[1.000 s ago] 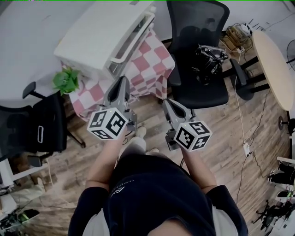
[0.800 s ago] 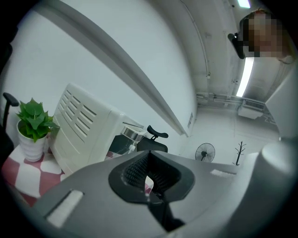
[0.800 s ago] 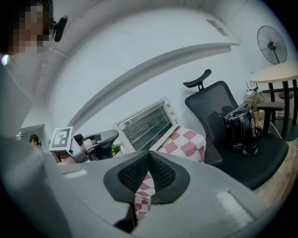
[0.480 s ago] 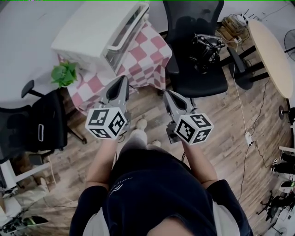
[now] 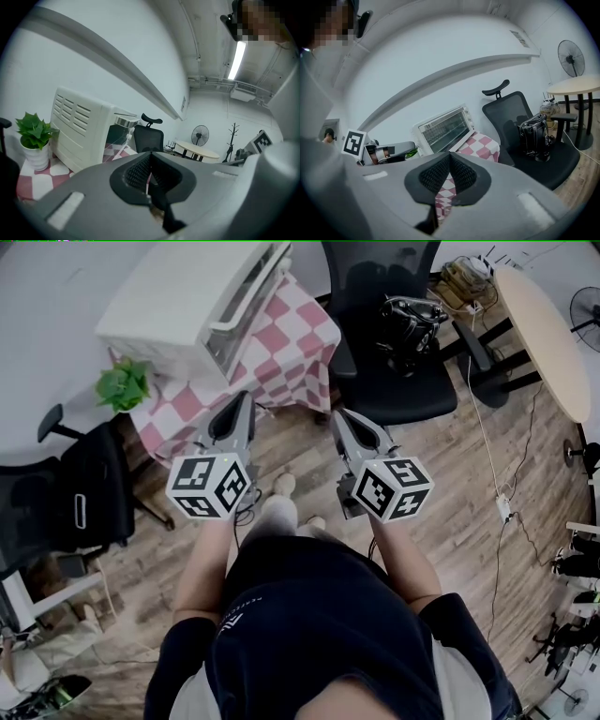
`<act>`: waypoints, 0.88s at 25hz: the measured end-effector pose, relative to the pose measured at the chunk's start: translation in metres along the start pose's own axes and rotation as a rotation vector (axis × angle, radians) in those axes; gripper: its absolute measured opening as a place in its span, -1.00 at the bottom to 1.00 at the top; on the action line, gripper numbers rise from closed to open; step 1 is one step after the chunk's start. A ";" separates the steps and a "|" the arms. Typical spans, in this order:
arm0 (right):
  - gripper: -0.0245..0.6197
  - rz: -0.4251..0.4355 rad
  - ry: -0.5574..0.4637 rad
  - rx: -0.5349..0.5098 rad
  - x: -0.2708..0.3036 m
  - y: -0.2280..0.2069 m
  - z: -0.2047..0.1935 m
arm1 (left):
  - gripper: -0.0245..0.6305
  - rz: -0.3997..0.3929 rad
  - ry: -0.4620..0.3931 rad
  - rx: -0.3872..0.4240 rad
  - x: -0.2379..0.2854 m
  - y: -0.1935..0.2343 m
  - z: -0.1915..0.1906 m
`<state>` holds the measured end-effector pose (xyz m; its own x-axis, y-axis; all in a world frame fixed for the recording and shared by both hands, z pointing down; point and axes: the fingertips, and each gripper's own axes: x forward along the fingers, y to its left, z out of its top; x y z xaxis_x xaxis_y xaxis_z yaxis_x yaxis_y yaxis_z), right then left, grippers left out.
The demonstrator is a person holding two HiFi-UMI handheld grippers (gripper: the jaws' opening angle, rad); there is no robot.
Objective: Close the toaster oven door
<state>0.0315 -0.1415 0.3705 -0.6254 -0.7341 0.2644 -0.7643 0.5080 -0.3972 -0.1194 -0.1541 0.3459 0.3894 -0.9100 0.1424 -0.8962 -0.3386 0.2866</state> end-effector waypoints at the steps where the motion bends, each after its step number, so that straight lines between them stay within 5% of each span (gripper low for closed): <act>1: -0.92 -0.001 -0.003 -0.002 0.000 0.001 0.001 | -0.91 0.004 -0.002 -0.004 -0.002 0.002 0.000; 22: -0.92 -0.029 -0.035 0.006 -0.006 0.001 0.010 | -0.88 0.012 -0.061 -0.044 0.000 0.018 0.020</act>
<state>0.0361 -0.1409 0.3599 -0.5966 -0.7643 0.2448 -0.7812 0.4833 -0.3951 -0.1402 -0.1646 0.3322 0.3635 -0.9274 0.0881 -0.8900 -0.3178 0.3270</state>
